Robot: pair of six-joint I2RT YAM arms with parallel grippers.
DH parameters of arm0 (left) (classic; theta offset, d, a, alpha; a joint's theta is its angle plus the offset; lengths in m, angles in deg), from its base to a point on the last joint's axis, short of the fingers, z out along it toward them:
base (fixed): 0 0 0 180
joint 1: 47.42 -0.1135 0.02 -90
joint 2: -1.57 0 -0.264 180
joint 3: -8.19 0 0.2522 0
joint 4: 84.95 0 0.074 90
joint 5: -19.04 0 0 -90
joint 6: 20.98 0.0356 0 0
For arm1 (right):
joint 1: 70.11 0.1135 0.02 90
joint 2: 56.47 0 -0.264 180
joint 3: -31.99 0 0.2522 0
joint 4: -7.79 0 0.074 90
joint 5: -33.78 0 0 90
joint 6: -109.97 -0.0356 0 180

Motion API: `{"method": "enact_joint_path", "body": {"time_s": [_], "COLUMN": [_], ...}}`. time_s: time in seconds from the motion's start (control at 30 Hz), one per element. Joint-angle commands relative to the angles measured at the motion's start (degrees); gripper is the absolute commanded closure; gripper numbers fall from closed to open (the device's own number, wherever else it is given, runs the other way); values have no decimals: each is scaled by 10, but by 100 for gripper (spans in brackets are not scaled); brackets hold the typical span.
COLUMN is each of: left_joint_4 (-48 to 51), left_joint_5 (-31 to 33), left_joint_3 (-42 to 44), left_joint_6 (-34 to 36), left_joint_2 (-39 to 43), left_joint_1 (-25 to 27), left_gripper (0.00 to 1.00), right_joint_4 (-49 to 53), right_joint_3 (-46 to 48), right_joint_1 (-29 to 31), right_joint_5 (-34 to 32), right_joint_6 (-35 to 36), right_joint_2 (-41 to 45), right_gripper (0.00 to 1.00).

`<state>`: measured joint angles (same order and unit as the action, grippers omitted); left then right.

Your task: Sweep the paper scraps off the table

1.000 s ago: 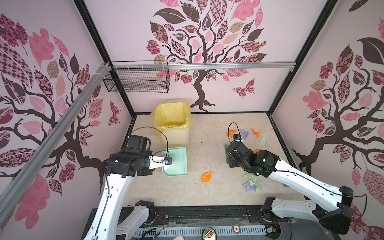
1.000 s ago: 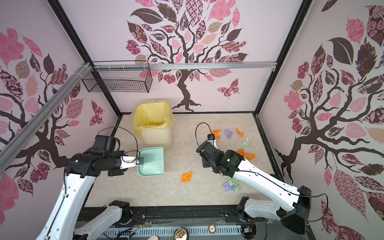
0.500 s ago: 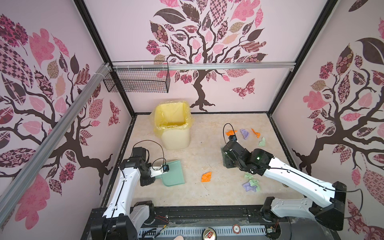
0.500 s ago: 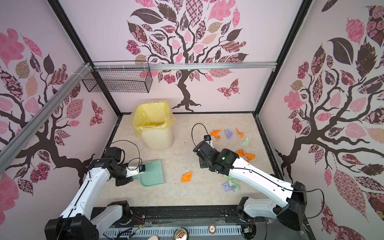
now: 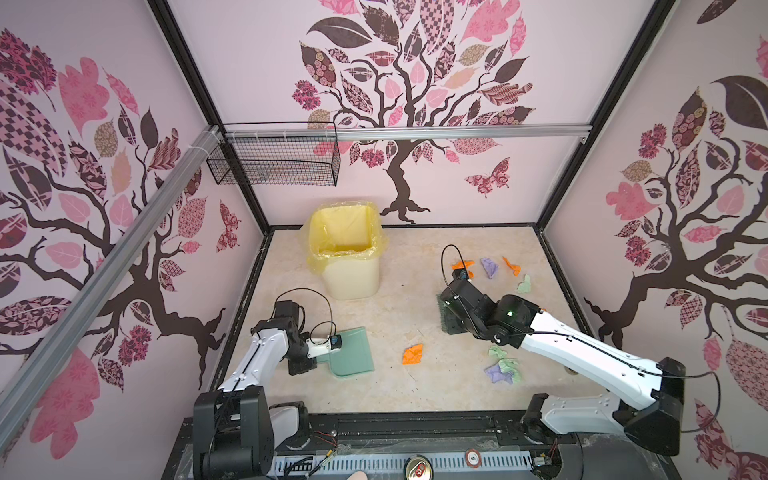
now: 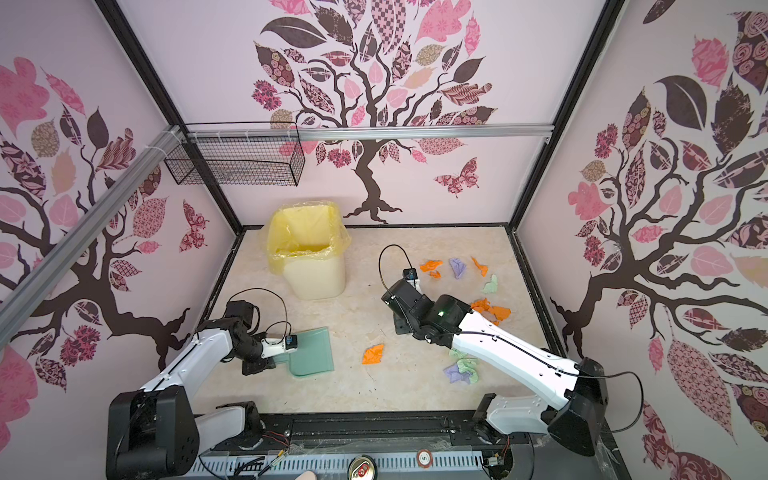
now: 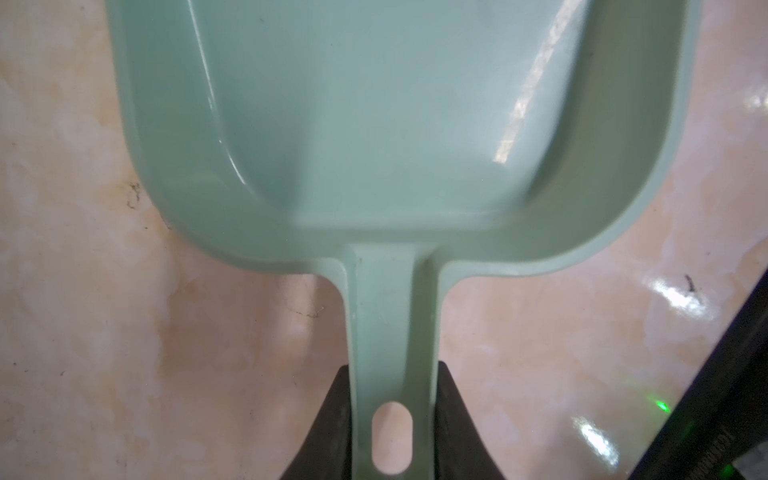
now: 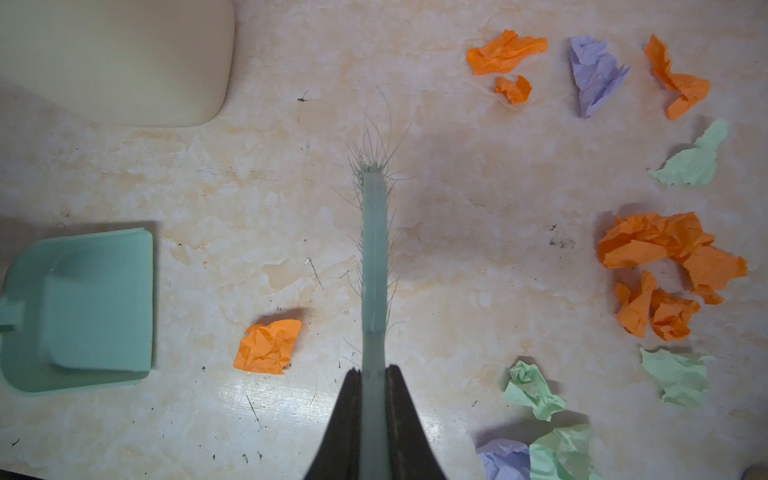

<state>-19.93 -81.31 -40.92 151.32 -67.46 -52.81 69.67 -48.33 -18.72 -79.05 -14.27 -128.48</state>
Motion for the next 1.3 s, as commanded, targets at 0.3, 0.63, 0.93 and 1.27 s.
{"method": "enact_joint_path", "body": {"time_s": [0.3,0.63,0.93,1.27], "left_joint_4": [8,47,89,6], "left_joint_5": [-82,-138,-252,-301], "left_joint_3": [-14,-27,-48,27], "left_joint_6": [-5,35,97,121], "left_joint_2": [9,-13,-60,-35], "left_joint_1": [-14,-61,-165,-182], "left_gripper": [66,55,26,26], "right_joint_4": [-6,-11,-15,-12], "right_joint_3": [4,12,7,-3], "right_joint_1": [-1,-1,-1,-1], "right_joint_5": [-9,-11,-8,-7], "right_joint_6": [5,11,17,19], "right_joint_2": [-4,-5,-16,-36], "right_gripper": [100,100,100,100]}}
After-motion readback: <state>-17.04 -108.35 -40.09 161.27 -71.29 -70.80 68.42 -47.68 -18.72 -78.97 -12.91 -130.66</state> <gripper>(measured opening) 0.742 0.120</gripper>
